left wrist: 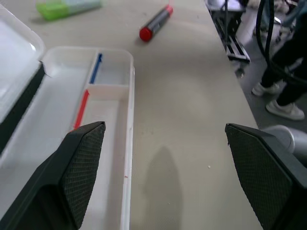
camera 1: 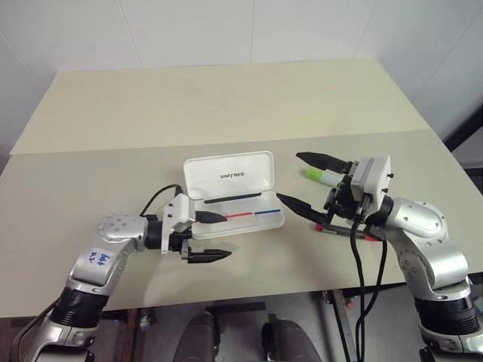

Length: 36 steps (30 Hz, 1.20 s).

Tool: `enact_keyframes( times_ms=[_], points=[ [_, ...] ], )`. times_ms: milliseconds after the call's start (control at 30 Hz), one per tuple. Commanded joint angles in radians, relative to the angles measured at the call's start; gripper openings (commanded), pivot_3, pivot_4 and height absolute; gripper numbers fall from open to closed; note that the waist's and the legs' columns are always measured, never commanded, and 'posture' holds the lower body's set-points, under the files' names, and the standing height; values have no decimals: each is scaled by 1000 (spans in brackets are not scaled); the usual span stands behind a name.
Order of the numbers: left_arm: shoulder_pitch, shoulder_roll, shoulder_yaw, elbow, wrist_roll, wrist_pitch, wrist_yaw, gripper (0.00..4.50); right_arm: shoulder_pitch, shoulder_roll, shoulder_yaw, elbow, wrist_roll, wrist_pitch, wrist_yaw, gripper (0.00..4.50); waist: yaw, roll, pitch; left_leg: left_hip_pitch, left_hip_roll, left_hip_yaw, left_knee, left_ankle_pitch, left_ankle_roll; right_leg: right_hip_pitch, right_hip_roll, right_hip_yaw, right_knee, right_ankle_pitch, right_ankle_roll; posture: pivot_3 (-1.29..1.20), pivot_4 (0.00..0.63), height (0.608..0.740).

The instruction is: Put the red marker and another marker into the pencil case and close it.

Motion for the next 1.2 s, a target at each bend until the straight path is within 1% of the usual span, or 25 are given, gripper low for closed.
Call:
enact_keyframes(
  times_ms=[33, 167, 233, 333, 500, 600, 667, 800, 900, 1133, 1200],
  points=[
    [31, 0, 100, -64, -95, -22, 0, 4186, 28, -14, -37, -21, 36, 14, 10, 4500, 0, 0, 0, 0, 0, 0, 0, 0, 0, 0, 0, 0, 0, 0, 0, 0, 150, 740],
    [70, 13, 194, -105, -181, -19, -3, 4186, 73, -47, -63, -21, 58, 40, 31, 4500, 0, 0, 0, 0, 0, 0, 0, 0, 0, 0, 0, 0, 0, 0, 0, 0, 150, 740],
    [82, 18, 214, -116, -198, -13, 2, 4186, 87, -59, -71, -20, 63, 49, 39, 4500, 1, 0, 0, 0, 0, 0, 0, 0, 1, 0, 0, 0, 0, 0, 0, 0, 150, 740],
    [134, 42, 249, -144, -212, -21, -8, 4186, 140, -106, -102, 13, 66, 64, 80, 4500, 1, 0, 0, 0, 0, 0, 0, -1, 1, 0, 0, 0, 0, 0, 0, 0, 150, 740],
    [199, 61, 265, -207, -237, -12, -2, 4186, 234, -185, -161, 98, 60, 46, 167, 4500, 3, 0, 0, 0, 0, 0, 0, -2, 2, 1, -1, 0, -3, 0, 0, 0, 150, 740],
    [209, 83, 272, -198, -237, -20, -23, 4186, 268, -220, -168, 148, 41, 18, 222, 4500, 3, 0, 0, 0, 0, 0, 0, -2, 2, 1, -1, 0, -3, 0, 0, 0, 150, 740],
    [201, 100, 283, -169, -233, -30, -40, 4186, 283, -241, -170, 215, 19, -21, 268, 4500, 2, 0, 0, 0, 0, 0, 0, -2, 2, 1, -1, 0, -3, 0, 0, 0, 150, 740],
    [180, 125, 297, -116, -228, -46, -64, 4186, 272, -285, -164, 371, -31, -113, 363, 4500, 1, 0, 0, 1, 0, 1, 0, -2, 2, 1, 0, 0, -3, 0, -1, 0, 150, 740],
    [170, 135, 301, -90, -226, -57, -80, 4186, 252, -307, -146, 447, -62, -157, 415, 4500, 1, 0, 0, 0, 0, 1, 0, -2, 2, 1, 0, 0, -3, 0, -1, 0, 150, 740],
    [150, 153, 310, -62, -221, -82, -88, 4186, 203, -292, -112, 580, -103, -224, 476, 4500, 1, 0, 0, 0, 0, 1, 0, -2, 2, 1, 0, 0, -3, 0, -1, 0, 150, 740],
    [148, 159, 319, -57, -222, -85, -94, 4223, 193, -275, -97, 595, -105, -227, 483, 4087, 0, 0, 0, 1, 0, 1, 0, -2, 2, 1, 0, 0, -3, 0, -1, 0, 150, 740]
  ],
)
